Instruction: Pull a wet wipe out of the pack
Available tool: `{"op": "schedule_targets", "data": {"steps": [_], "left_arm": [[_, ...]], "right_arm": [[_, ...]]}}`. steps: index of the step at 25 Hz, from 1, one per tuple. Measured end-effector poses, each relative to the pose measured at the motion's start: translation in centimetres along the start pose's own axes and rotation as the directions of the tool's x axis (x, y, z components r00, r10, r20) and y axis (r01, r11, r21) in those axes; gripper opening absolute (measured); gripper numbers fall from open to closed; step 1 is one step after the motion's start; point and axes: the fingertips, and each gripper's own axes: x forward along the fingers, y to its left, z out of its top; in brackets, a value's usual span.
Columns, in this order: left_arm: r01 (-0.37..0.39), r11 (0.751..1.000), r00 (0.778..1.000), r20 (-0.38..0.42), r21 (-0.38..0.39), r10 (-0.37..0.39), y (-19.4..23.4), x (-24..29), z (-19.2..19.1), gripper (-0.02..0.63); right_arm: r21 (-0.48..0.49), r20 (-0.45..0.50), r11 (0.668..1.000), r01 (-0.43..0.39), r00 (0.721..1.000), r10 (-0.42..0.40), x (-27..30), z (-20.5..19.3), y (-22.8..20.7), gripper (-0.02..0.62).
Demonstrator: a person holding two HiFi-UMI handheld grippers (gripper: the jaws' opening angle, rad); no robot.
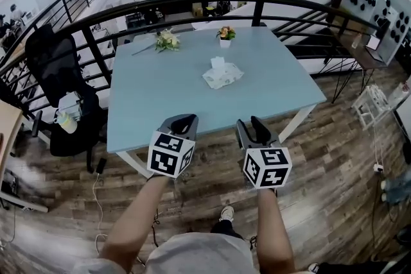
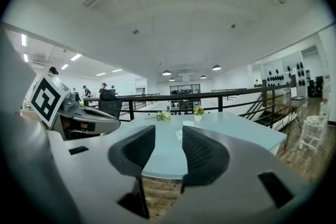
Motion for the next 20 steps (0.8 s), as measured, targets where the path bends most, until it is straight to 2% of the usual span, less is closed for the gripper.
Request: {"op": "schedule_targets", "data": {"steps": [9,13,20], "left_arm": [[-0.063,0.998,0.998,-0.012,-0.019,0.063,0.2,5.3,2.3,-0.006],[-0.084,0.996,0.996,-0.023,-0.024,0.084,0.1,7.4,2.8,-0.006],[-0.131,0.991,0.991,-0.041,-0.030,0.130,0.6,10.1,3.2,-0.006]], "right_arm": [[-0.009,-0.027,0.998,-0.066,0.998,0.065,3.8,0.9,-5.0,0.175],[-0.013,-0.039,0.995,-0.097,0.995,0.097,5.3,1.1,-6.9,0.210],[0.001,-0.049,0.990,-0.143,0.989,0.143,7.7,1.4,-9.5,0.235]]}}
